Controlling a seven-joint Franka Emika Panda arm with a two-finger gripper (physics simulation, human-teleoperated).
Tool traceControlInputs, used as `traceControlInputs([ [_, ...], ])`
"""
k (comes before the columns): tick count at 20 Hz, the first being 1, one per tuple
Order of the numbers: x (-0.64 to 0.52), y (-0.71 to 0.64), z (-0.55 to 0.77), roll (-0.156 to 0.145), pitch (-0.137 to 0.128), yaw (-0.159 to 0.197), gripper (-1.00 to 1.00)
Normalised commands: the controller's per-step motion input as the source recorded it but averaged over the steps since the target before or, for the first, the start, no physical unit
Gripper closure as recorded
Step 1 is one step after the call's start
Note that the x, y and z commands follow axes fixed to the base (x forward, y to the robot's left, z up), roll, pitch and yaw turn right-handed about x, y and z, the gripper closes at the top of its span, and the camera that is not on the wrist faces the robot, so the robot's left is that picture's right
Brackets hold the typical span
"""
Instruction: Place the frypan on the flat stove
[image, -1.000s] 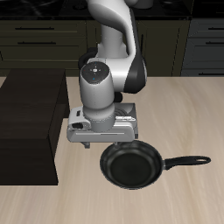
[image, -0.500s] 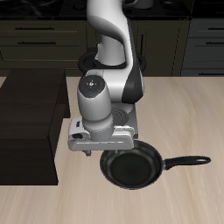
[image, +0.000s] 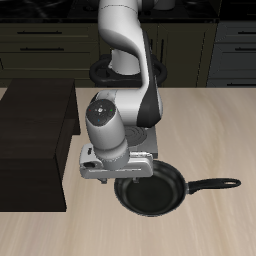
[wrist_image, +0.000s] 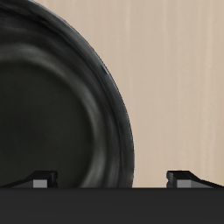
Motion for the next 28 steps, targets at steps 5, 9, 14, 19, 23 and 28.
traceControlInputs([
  [5, -0.02, -0.06, 0.07, 0.019, -0.006, -0.042, 1.0],
  [9, -0.04, -0.07, 0.2, 0.017, -0.024, -0.049, 1.0],
  [14, -0.06, -0.11, 0.24, -0.005, -0.037, -0.041, 1.0],
  [19, -0.09, 0.03, 0.19, 0.016, -0.028, 0.004, 1.0],
  [23, -0.1, 0.13, 0.29, 0.018, -0.049, -0.005, 1.0],
  [28, -0.16, 0.16, 0.34, 0.033, -0.057, -0.007, 1.0],
])
